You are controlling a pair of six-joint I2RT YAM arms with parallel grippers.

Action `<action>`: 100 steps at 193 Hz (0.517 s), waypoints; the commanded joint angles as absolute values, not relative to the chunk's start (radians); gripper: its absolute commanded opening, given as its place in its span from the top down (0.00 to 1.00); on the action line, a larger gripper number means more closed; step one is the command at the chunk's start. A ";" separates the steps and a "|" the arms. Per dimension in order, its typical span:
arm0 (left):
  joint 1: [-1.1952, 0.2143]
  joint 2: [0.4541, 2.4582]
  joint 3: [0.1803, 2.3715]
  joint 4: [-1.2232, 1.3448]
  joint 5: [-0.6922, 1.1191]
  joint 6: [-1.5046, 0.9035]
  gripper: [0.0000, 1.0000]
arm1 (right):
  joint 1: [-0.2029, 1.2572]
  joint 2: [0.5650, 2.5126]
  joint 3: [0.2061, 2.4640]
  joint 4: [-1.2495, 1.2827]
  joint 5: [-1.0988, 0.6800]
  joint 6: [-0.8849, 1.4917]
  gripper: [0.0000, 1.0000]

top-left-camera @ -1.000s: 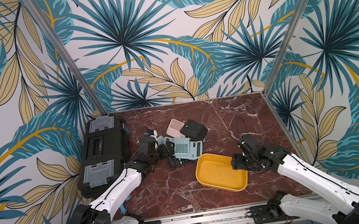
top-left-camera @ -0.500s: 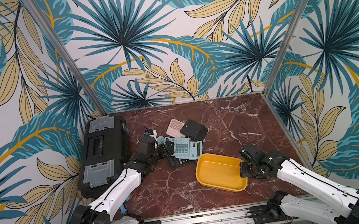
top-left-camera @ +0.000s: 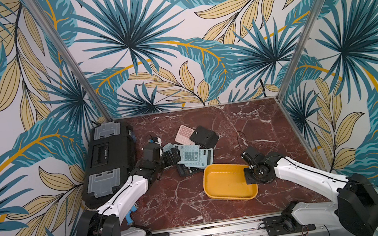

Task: Put the calculator in the storage box
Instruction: Move the calculator to the center of the board.

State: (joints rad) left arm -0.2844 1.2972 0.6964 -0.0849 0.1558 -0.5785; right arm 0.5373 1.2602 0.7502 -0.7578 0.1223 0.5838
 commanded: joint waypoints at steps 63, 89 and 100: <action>-0.221 1.405 0.736 -0.058 0.345 -0.580 0.00 | 0.538 1.367 0.836 -0.670 0.013 0.451 0.50; -0.200 1.451 0.792 -0.107 0.397 -0.554 0.04 | 0.537 1.323 0.824 -0.699 0.064 0.465 0.37; -0.192 1.470 0.815 -0.125 0.420 -0.545 0.06 | 0.536 1.314 0.824 -0.727 0.092 0.479 0.33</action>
